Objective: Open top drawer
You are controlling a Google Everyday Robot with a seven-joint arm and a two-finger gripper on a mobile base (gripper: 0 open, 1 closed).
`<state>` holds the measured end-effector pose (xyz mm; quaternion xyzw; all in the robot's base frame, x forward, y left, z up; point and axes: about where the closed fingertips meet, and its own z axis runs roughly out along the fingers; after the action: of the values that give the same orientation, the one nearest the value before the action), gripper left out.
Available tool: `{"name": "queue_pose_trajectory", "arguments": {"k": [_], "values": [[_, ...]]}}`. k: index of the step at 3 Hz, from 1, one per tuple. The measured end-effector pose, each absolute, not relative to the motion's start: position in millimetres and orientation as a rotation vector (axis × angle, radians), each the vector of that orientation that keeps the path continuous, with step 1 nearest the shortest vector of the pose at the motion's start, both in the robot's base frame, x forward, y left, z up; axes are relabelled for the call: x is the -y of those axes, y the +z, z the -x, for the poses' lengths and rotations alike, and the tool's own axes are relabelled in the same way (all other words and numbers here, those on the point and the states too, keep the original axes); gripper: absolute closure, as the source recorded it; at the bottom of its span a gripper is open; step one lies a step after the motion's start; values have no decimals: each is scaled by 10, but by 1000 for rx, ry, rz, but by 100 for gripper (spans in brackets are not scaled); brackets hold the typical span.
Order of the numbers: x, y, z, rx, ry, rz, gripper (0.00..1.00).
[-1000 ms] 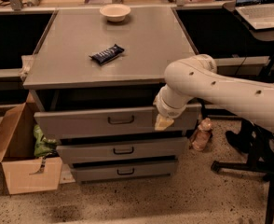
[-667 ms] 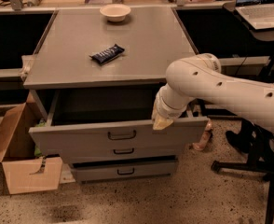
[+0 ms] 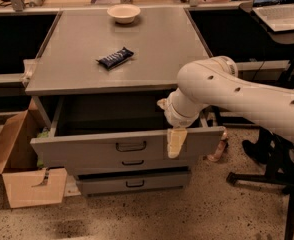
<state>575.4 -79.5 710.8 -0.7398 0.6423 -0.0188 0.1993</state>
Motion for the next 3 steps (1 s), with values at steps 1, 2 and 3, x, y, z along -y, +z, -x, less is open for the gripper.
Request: {"name": "queue_pose_trajectory", "arguments": {"k": [1, 2, 3], "values": [[795, 7107, -5754, -1796, -53, 2069, 0], [842, 6809, -5759, -1843, -94, 2075, 0], [902, 6520, -5681, -1878, -126, 2071, 0]]}}
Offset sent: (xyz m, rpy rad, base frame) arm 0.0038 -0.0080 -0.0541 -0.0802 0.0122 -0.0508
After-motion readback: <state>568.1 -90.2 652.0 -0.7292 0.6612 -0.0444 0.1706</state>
